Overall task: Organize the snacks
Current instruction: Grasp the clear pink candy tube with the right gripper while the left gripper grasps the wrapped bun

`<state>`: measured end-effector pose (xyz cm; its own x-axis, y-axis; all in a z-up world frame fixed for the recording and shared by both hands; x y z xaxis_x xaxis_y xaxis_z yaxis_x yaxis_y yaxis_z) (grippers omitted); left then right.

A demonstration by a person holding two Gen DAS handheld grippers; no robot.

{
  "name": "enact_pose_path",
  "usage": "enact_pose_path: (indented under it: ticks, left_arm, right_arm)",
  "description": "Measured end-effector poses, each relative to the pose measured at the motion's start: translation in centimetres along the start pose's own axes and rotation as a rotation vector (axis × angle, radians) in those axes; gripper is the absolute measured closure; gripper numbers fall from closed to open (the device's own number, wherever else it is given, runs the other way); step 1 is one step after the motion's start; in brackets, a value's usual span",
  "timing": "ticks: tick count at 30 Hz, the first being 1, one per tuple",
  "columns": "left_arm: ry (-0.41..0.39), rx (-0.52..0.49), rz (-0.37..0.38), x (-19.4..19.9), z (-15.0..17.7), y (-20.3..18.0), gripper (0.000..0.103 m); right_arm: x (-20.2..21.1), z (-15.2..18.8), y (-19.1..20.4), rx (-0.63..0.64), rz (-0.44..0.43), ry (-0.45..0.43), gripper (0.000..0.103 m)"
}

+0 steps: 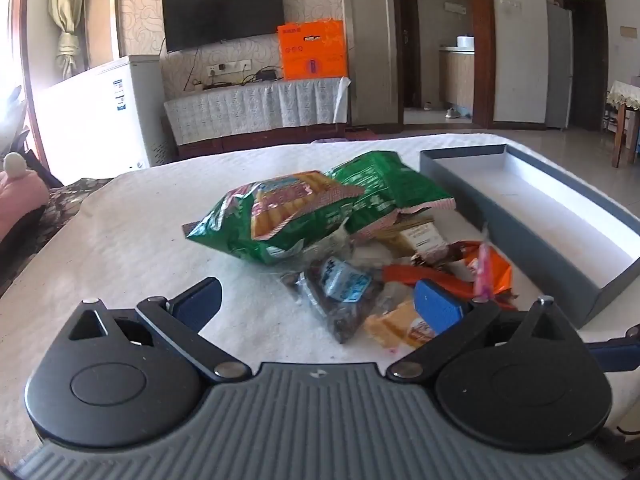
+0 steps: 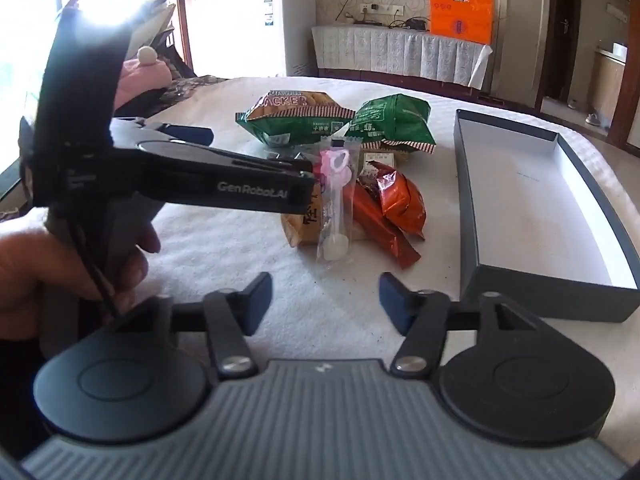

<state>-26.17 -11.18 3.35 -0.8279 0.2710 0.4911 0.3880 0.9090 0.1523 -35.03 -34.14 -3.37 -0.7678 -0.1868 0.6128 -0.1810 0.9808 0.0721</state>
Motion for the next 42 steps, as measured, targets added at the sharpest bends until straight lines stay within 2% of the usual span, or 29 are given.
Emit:
enact_pose_path:
  ticks: [4,10,14,18,19,20,22,25,28,35,38,40,41,42]
  left_arm:
    - [0.01,0.005,-0.005,-0.3,0.2,0.6,0.0]
    - [0.016,-0.021,-0.024,-0.7,0.5,0.7,0.0]
    - [0.02,-0.02,-0.04,-0.8,0.6,0.9,0.0]
    - [0.03,-0.005,-0.033,-1.1,0.8,1.2,0.0]
    - [0.032,-0.004,-0.025,-1.2,0.8,1.2,0.0]
    - [0.034,-0.002,-0.016,-1.2,0.8,1.2,0.0]
    - [0.032,0.0,0.006,-1.2,0.9,0.9,0.0]
    - [0.028,0.012,0.057,-1.2,0.7,0.4,0.0]
    - [0.029,0.023,0.116,-1.2,0.6,-0.3,0.0]
    - [-0.011,0.029,0.258,0.3,0.3,-1.4,0.0]
    - [0.001,-0.024,0.256,-0.1,0.7,-2.5,0.0]
    - [0.029,-0.004,0.274,-0.7,0.8,-2.8,0.0]
    - [0.036,-0.005,0.28,-1.0,0.8,-3.0,0.002]
    - [0.04,-0.008,0.284,-1.2,0.8,-3.2,0.009]
  right_arm:
    - [-1.3,-0.3,0.3,0.028,-0.008,0.038,0.062]
    - [-1.9,-1.4,-1.9,-0.005,0.038,0.03,0.062]
    - [-4.1,-2.5,-2.0,-0.029,-0.003,0.033,0.066]
    - [-5.5,-2.5,-1.3,0.038,0.011,0.134,0.068]
    - [-5.6,-2.3,-1.3,0.045,0.008,0.151,0.072]
    - [-5.6,-2.2,-1.4,0.044,0.006,0.16,0.072]
    - [-4.8,-2.4,-1.5,0.039,-0.011,0.119,0.074]
    - [-3.7,-2.3,-1.7,0.051,0.011,0.093,0.074]
    - [-3.6,-1.8,-2.1,0.068,0.041,0.117,0.074]
    - [-3.5,-1.7,-2.8,0.022,0.01,0.114,0.074]
    - [-3.5,-1.8,-2.9,0.013,0.006,0.112,0.074]
    - [-3.5,-1.7,-2.8,0.021,0.009,0.116,0.074]
    - [-3.4,-1.7,-2.7,0.025,0.011,0.117,0.074]
    - [-3.3,-1.7,-2.7,0.029,0.014,0.119,0.074]
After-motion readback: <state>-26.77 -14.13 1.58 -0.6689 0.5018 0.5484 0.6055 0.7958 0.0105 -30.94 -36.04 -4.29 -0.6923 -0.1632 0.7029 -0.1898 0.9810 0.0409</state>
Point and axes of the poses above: each gripper's, at about its wrist camera, not at the fingertips, and x roughly against the way its jaws point, y to its left, z to its underside, the point moved 3 cm from there along -x, roughly the way its jaws point, and after that the axes turned 7 degrees about -z, right-handed, at the moved point
